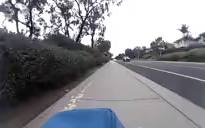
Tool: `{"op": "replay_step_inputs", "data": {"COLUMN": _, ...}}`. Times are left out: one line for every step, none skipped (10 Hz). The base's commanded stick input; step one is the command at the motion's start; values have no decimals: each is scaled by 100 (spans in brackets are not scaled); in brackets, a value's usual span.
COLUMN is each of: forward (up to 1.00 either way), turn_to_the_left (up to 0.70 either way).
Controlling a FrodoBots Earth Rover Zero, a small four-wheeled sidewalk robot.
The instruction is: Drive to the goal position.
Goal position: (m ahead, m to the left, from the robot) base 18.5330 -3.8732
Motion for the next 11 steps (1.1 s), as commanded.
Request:
{"op": "replay_step_inputs", "data": {"forward": 100, "turn_to_the_left": 0}}
{"op": "replay_step_inputs", "data": {"forward": 100, "turn_to_the_left": 0}}
{"op": "replay_step_inputs", "data": {"forward": 100, "turn_to_the_left": 0}}
{"op": "replay_step_inputs", "data": {"forward": 100, "turn_to_the_left": 0}}
{"op": "replay_step_inputs", "data": {"forward": 100, "turn_to_the_left": 0}}
{"op": "replay_step_inputs", "data": {"forward": 100, "turn_to_the_left": 0}}
{"op": "replay_step_inputs", "data": {"forward": 100, "turn_to_the_left": 0}}
{"op": "replay_step_inputs", "data": {"forward": 100, "turn_to_the_left": 0}}
{"op": "replay_step_inputs", "data": {"forward": 100, "turn_to_the_left": 0}}
{"op": "replay_step_inputs", "data": {"forward": 100, "turn_to_the_left": 0}}
{"op": "replay_step_inputs", "data": {"forward": 100, "turn_to_the_left": 0}}
